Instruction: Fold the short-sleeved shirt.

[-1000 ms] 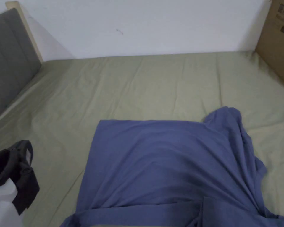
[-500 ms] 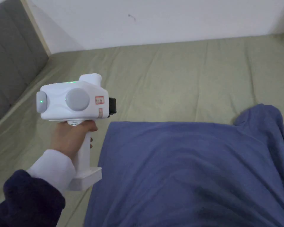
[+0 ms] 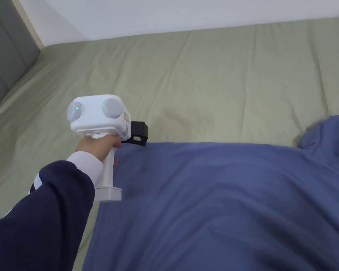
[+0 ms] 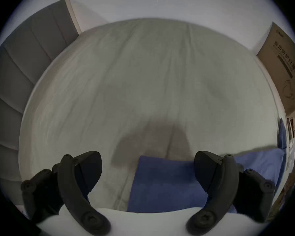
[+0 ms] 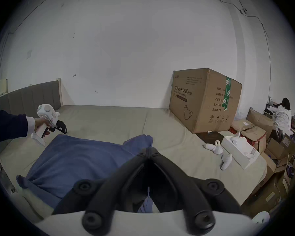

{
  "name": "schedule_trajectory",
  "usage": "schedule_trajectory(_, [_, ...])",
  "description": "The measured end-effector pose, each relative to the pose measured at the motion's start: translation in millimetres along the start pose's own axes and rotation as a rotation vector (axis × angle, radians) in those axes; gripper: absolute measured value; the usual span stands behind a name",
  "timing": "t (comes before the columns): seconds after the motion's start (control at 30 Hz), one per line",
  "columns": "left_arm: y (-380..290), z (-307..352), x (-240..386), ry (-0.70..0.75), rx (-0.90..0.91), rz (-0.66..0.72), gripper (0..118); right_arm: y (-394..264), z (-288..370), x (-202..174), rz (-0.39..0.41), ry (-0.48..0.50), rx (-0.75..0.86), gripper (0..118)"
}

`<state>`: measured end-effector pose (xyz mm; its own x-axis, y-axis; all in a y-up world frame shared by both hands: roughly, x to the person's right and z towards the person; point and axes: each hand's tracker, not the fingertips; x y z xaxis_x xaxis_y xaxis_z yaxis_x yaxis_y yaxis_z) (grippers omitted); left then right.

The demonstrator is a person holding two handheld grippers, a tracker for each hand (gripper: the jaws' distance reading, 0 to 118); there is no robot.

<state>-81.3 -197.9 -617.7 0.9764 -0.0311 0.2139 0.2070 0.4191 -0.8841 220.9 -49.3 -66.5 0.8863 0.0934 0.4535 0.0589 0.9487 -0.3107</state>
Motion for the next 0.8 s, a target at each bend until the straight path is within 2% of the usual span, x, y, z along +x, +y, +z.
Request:
schedule_trajectory(0.07, [-7.9, -9.3, 1.4, -0.031, -0.07, 0.013, 99, 0.5, -4.7, 0.8, 0.003, -0.003, -0.009, 0])
schedule_trajectory(0.1, [-12.7, -7.2, 1.5, -0.05, -0.042, 0.037, 95, 0.9, -5.8, 1.3, 0.003, -0.004, -0.01, 0])
schedule_trajectory(0.17, [-8.5, 1.2, 4.1, -0.042, -0.025, 0.03, 71, 1.6, -6.3, 1.9, 0.01, -0.005, -0.006, 0])
schedule_trajectory(0.2, [-8.4, 6.1, 6.2, -0.034, -0.012, -0.007, 47, 1.9, -6.3, 2.3, 0.011, -0.005, -0.005, 0])
schedule_trajectory(0.23, [-10.2, 12.2, 8.5, -0.019, 0.002, -0.047, 17, 2.4, -7.4, 3.3, 0.009, 0.0, -0.003, 0])
schedule_trajectory(0.27, [-10.3, 17.6, 5.6, -0.02, 0.005, -0.058, 2, 3.1, -9.7, 3.9, 0.008, 0.0, -0.005, 0])
schedule_trajectory(0.33, [-14.5, 23.8, 3.2, -0.053, -0.012, 0.0, 2, 3.4, -13.7, 5.1, 0.003, 0.007, -0.014, 0])
schedule_trajectory(0.47, [-18.3, 31.9, 9.0, -0.048, -0.004, -0.024, 2, 11.9, -36.2, 15.3, -0.023, 0.057, -0.046, 0])
schedule_trajectory(0.57, [-17.9, 40.8, 11.8, -0.069, 0.022, -0.039, 2, 23.5, -76.2, 31.8, -0.049, 0.12, -0.132, 0])
schedule_trajectory(0.67, [-20.6, 56.1, 16.4, -0.091, 0.056, -0.076, 2, 37.2, -145.1, 52.9, -0.108, 0.15, -0.26, 0])
schedule_trajectory(0.8, [-22.4, 64.9, 19.5, -0.104, 0.066, -0.091, 2, 38.1, -247.1, 64.4, -0.111, 0.191, -0.539, 0])
